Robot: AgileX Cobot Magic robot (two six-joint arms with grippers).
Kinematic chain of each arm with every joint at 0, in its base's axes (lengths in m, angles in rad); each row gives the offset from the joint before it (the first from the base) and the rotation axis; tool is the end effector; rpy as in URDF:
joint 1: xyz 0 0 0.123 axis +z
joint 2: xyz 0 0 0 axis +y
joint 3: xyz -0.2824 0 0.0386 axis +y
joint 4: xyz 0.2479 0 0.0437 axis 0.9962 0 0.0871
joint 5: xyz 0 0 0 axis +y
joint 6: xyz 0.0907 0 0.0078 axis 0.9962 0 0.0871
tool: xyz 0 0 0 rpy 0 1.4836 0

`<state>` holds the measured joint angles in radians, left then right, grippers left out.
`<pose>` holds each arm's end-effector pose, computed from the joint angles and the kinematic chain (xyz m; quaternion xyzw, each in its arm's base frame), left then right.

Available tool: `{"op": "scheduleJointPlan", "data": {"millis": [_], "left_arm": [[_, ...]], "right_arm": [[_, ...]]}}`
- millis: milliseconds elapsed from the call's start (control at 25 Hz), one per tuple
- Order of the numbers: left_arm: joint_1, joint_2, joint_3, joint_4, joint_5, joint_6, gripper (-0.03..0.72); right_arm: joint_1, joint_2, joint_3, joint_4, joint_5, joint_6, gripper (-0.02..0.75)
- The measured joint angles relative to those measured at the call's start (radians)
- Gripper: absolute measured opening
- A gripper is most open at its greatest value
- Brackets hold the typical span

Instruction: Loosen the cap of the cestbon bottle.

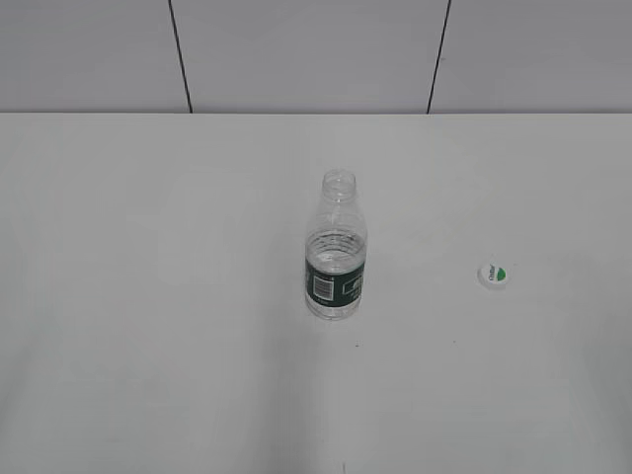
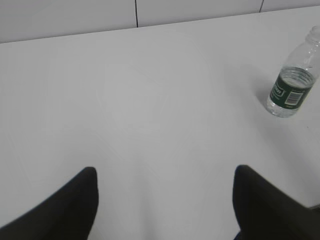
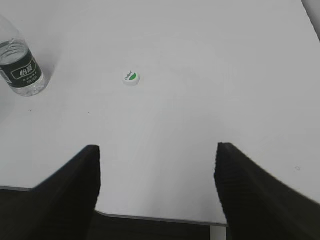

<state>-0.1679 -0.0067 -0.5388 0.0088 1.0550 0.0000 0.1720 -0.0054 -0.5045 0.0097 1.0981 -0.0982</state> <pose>-0.0102 0.0024 0.2883 0.0701 0.8367 -0.0412 0.5417 -0.0078 -0.0006 0.2754 -0.1162 0.8524 0.0236 0.5092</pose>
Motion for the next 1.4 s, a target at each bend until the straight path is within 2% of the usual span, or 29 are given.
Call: {"op": "scheduleJointPlan", "data": {"millis": [360, 560, 840, 1400], "left_arm": [[0.121, 0.0, 0.0, 0.0, 0.0, 0.0, 0.499], [0.126, 0.0, 0.0, 0.0, 0.0, 0.0, 0.499], [0.172, 0.0, 0.0, 0.0, 0.0, 0.0, 0.499], [0.176, 0.0, 0.0, -0.031, -0.001, 0.0, 0.499]], "right_arm": [[0.0, 0.0, 0.0, 0.0, 0.0, 0.0, 0.549], [-0.011, 0.0, 0.0, 0.0, -0.001, 0.0, 0.549], [-0.105, 0.0, 0.0, 0.0, -0.001, 0.0, 0.549], [-0.109, 0.0, 0.0, 0.001, -0.003, -0.001, 0.549]]}}
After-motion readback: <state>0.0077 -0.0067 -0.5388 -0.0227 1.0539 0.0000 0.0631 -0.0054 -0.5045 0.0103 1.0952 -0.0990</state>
